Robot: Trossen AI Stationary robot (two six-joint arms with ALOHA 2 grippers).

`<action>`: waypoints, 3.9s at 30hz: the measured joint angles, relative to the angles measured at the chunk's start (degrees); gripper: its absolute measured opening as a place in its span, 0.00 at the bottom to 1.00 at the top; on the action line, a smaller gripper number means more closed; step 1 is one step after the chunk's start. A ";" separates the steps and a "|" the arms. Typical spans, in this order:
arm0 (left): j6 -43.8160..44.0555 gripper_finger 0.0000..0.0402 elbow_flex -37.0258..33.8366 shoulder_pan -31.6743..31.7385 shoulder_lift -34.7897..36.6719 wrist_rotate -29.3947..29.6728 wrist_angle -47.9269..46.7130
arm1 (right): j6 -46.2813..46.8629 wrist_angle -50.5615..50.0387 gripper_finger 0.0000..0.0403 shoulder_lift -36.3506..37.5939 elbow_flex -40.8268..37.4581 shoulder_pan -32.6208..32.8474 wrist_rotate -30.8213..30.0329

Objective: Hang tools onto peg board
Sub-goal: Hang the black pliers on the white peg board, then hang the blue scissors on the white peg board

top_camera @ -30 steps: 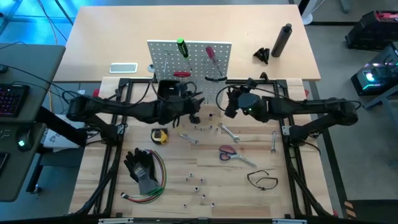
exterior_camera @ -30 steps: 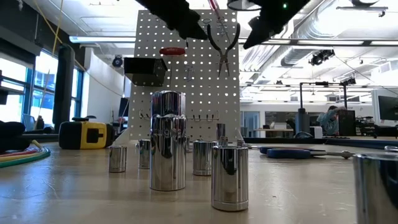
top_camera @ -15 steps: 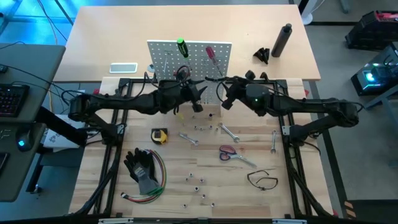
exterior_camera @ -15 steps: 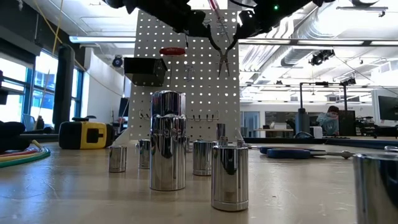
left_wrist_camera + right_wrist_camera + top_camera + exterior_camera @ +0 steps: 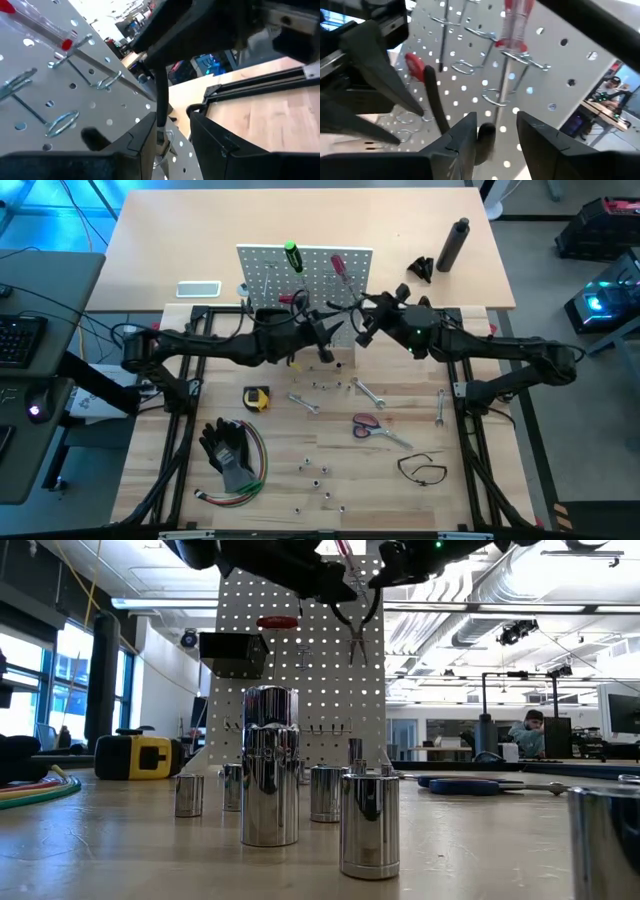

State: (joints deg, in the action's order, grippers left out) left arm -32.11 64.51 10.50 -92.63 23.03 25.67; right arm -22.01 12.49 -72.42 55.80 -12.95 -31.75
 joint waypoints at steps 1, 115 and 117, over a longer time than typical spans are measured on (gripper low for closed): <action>-0.25 0.27 0.00 0.00 -0.22 0.04 0.44 | -0.29 0.10 0.33 0.00 0.04 -0.20 -0.09; 26.11 0.24 -0.02 -18.86 -22.68 -12.44 -12.53 | 32.31 -19.54 0.18 -25.44 -13.23 26.55 14.25; 26.08 0.24 -0.02 -18.86 -22.67 -12.36 -12.53 | 32.19 -19.86 0.11 -25.48 -12.56 26.60 14.14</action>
State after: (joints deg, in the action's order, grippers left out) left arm -6.02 64.49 -8.36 -115.29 10.67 13.15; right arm 10.18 -7.37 -97.90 43.23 13.65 -17.61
